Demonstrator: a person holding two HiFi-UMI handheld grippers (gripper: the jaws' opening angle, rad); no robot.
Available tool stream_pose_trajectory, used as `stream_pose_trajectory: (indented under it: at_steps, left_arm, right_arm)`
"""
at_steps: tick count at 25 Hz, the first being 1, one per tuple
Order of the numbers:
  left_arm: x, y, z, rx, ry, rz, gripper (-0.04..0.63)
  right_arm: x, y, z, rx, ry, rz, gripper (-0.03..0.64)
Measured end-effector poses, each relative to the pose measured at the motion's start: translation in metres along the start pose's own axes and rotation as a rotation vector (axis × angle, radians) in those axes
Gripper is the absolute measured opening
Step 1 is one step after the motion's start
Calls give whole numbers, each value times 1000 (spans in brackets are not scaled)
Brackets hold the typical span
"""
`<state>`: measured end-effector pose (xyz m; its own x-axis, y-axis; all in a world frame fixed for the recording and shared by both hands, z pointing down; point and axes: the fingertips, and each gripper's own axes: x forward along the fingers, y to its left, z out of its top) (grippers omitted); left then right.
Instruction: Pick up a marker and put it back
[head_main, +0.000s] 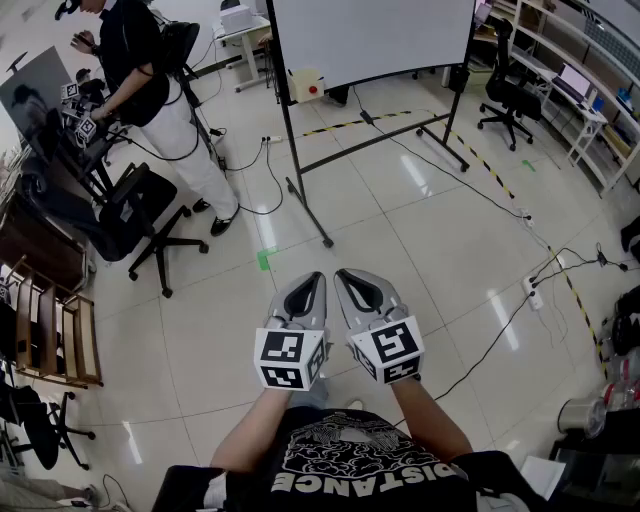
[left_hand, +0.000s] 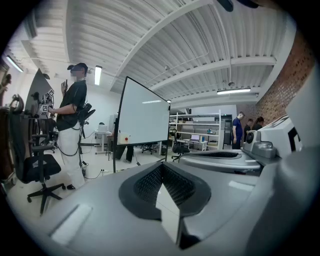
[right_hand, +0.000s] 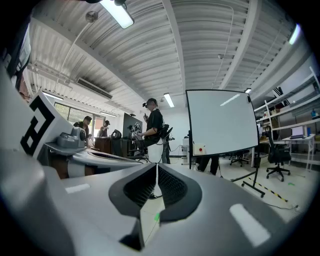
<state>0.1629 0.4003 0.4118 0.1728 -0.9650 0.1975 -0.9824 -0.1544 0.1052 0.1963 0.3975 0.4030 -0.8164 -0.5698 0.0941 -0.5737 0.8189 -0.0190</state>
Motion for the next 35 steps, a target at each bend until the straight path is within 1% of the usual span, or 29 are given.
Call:
stream_pose_trajectory:
  at_steps: [4, 11, 20, 27, 35]
  left_arm:
    - [27, 18, 3, -1, -7, -2, 6]
    - [79, 75, 23, -26, -29, 1, 6]
    - [145, 145, 55, -46, -45, -56, 6]
    - [171, 194, 72, -58, -57, -87, 6]
    - [194, 224, 77, -65, -58, -92, 6]
  right_arm:
    - [27, -18, 2, 3, -10, -13, 12]
    - [101, -41, 10, -18, 3, -11, 12]
    - [194, -69, 31, -37, 22, -63, 12]
    - [251, -73, 46, -54, 21, -85, 12]
    - [289, -83, 45, -41, 22, -91, 12]
